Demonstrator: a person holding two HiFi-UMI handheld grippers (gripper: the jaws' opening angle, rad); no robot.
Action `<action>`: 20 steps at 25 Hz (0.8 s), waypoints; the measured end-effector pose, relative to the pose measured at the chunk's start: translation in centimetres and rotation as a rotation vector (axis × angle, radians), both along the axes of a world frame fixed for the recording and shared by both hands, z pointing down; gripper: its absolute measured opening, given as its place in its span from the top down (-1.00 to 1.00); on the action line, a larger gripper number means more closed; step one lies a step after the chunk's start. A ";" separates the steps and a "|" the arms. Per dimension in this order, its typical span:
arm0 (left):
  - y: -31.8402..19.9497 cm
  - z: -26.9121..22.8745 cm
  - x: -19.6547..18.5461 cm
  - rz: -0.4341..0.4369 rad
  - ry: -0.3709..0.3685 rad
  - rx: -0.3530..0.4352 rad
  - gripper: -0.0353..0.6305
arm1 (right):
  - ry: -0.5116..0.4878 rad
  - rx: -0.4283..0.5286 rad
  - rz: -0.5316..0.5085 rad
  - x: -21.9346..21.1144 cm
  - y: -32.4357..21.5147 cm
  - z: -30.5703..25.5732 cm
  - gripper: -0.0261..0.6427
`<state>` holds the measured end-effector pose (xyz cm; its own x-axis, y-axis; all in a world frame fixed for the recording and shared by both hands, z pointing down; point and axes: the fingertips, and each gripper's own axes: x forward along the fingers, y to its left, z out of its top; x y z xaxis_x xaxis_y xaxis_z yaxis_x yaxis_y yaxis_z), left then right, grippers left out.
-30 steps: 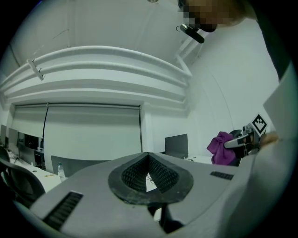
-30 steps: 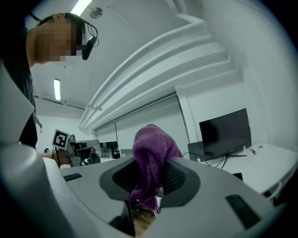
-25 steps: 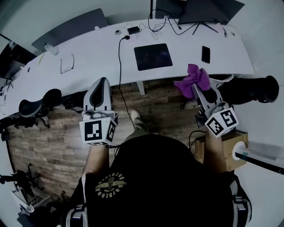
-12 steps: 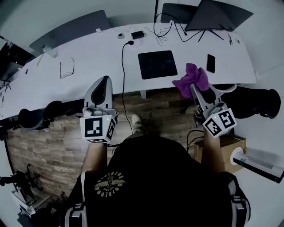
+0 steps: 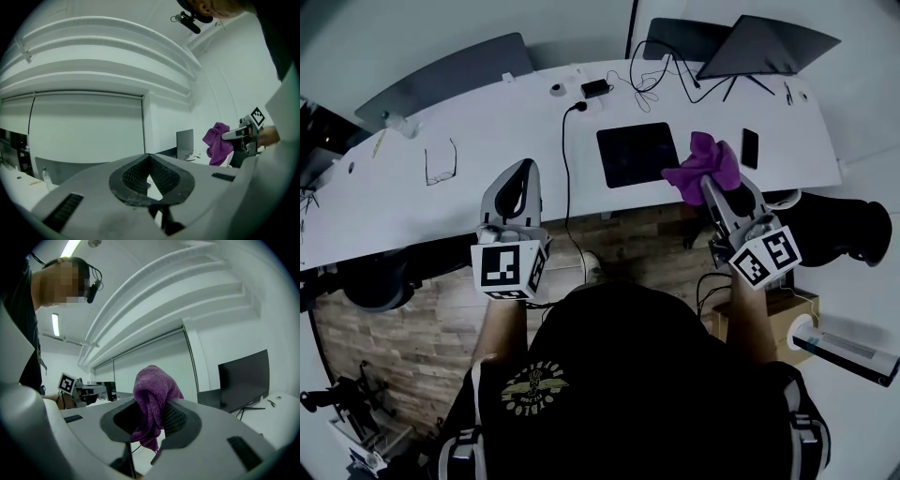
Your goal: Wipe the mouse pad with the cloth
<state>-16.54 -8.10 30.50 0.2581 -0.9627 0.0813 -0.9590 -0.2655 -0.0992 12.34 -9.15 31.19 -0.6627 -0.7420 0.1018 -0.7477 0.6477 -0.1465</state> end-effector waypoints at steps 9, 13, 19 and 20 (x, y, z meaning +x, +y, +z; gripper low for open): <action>-5.7 -1.2 -2.2 0.082 0.005 0.042 0.89 | 0.006 0.057 0.067 -2.0 -4.1 -2.8 0.59; -7.4 0.0 -2.2 0.091 0.027 0.016 0.89 | 0.010 0.034 0.051 -3.2 -5.6 -2.2 0.59; -9.6 2.2 -2.4 0.076 0.011 -0.026 0.89 | 0.003 -0.012 -0.022 -5.7 -9.8 0.5 0.59; -10.0 2.6 -2.8 0.061 0.010 -0.033 0.89 | 0.002 -0.018 -0.037 -6.2 -10.6 1.1 0.59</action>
